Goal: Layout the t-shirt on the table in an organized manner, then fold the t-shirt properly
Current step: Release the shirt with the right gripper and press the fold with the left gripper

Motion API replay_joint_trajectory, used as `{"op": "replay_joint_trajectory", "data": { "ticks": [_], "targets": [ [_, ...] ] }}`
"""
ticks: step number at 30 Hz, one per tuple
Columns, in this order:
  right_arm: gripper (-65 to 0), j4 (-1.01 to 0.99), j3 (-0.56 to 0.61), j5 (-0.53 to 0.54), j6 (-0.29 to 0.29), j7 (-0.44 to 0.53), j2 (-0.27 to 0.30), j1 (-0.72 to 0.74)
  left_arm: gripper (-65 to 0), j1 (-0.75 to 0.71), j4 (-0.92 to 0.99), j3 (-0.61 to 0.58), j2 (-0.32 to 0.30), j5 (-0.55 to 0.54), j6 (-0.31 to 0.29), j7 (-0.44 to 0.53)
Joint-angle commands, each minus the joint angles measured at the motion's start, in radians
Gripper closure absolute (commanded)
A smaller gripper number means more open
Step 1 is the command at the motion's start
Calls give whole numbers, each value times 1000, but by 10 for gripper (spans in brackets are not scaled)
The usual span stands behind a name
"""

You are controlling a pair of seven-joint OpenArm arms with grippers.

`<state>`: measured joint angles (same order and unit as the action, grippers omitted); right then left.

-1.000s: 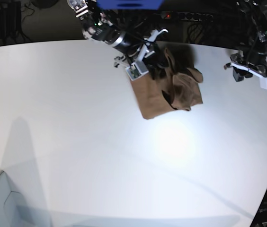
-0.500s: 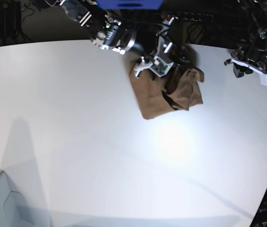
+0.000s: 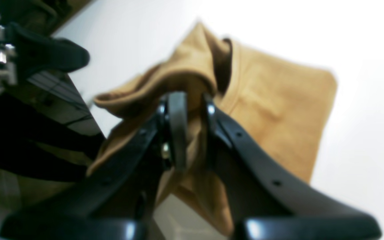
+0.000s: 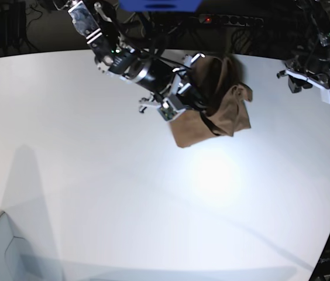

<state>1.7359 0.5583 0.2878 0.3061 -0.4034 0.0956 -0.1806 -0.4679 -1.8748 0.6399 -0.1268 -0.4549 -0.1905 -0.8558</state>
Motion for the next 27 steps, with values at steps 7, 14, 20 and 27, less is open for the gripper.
{"op": "replay_joint_trajectory", "data": {
  "ticks": [7,14,20,27],
  "targets": [
    [-66,-123,87,12,8,25,-79,135,-221,-27,-33,7,-4,-9,-4,19],
    [-66,-142,263,14,8,34,-125,267,-221,-94,-76,5,11,-9,-4,19],
    [-67,-165,269,14,8,34,-176,341,-220,-168,-81,7,6,-9,-79,19],
    [-67,-58,153,14,8,34,-158,292,-218,-203,-119,50,52,-9,-387,19]
  ]
}}
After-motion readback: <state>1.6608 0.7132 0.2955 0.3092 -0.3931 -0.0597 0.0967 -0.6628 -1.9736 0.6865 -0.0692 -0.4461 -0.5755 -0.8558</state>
